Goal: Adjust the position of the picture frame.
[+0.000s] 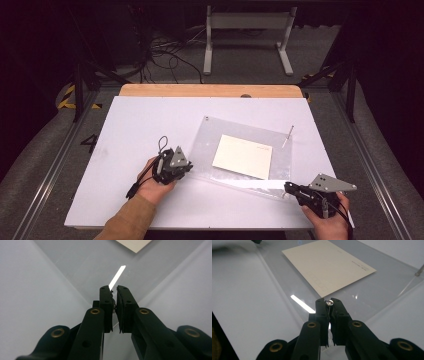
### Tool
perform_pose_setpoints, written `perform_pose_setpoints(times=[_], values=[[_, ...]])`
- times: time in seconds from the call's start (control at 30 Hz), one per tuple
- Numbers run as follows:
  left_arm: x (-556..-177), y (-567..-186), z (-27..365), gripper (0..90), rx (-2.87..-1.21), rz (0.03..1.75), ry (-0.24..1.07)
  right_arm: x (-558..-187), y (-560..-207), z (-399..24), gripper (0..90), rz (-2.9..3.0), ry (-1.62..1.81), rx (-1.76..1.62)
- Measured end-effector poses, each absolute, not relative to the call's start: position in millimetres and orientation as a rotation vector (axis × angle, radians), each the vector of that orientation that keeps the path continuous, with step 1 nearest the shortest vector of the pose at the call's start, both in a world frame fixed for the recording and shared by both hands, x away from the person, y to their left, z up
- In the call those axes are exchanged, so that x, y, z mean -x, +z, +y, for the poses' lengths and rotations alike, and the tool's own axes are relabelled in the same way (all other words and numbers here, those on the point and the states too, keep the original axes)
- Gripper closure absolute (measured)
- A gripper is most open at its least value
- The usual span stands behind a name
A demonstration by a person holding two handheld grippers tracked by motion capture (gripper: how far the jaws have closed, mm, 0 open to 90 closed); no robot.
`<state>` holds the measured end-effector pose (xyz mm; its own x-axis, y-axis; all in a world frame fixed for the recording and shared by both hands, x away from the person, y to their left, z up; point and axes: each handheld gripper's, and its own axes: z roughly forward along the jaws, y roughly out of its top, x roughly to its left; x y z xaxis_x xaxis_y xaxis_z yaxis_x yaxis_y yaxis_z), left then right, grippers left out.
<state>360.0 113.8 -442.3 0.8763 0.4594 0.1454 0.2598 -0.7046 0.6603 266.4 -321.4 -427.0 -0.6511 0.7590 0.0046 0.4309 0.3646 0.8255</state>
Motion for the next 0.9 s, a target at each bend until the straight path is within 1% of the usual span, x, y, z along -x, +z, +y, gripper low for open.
perform_pose_setpoints(times=[0.2,0.27,0.37,0.4,0.47,0.53,0.6,0.73,0.9], values=[[-319.4,-443.4,117.6,83.5,-2.416,0.418,0.337,-256.4,-427.6,-326.8,84.7,2.258,1.178,-1.043],[-305.6,-446.5,116.8,83.5,-2.429,0.371,0.295,-254.4,-428.4,-329.7,84.7,2.256,1.172,-1.050],[-293.9,-447.0,114.7,83.5,-2.446,0.317,0.320,-252.1,-431.2,-333.9,84.7,2.256,1.168,-1.060],[-293.5,-446.8,114.0,83.4,-2.447,0.300,0.332,-251.5,-431.5,-334.5,84.7,2.257,1.173,-1.061],[-293.6,-447.2,114.8,83.5,-2.445,0.319,0.314,-251.2,-431.4,-334.3,84.7,2.258,1.170,-1.058],[-298.2,-449.6,118.8,83.6,-2.405,0.345,0.259,-251.1,-431.0,-333.6,84.7,2.257,1.162,-1.057],[-299.5,-450.7,120.1,83.7,-2.390,0.351,0.238,-251.3,-430.3,-333.0,84.7,2.256,1.157,-1.059],[-295.6,-449.8,117.7,83.7,-2.400,0.314,0.230,-256.2,-423.0,-331.2,84.9,2.256,1.134,-1.065],[-290.3,-447.4,112.5,83.7,-2.404,0.283,0.207,-282.3,-406.1,-330.7,84.9,2.220,1.111,-1.051]])
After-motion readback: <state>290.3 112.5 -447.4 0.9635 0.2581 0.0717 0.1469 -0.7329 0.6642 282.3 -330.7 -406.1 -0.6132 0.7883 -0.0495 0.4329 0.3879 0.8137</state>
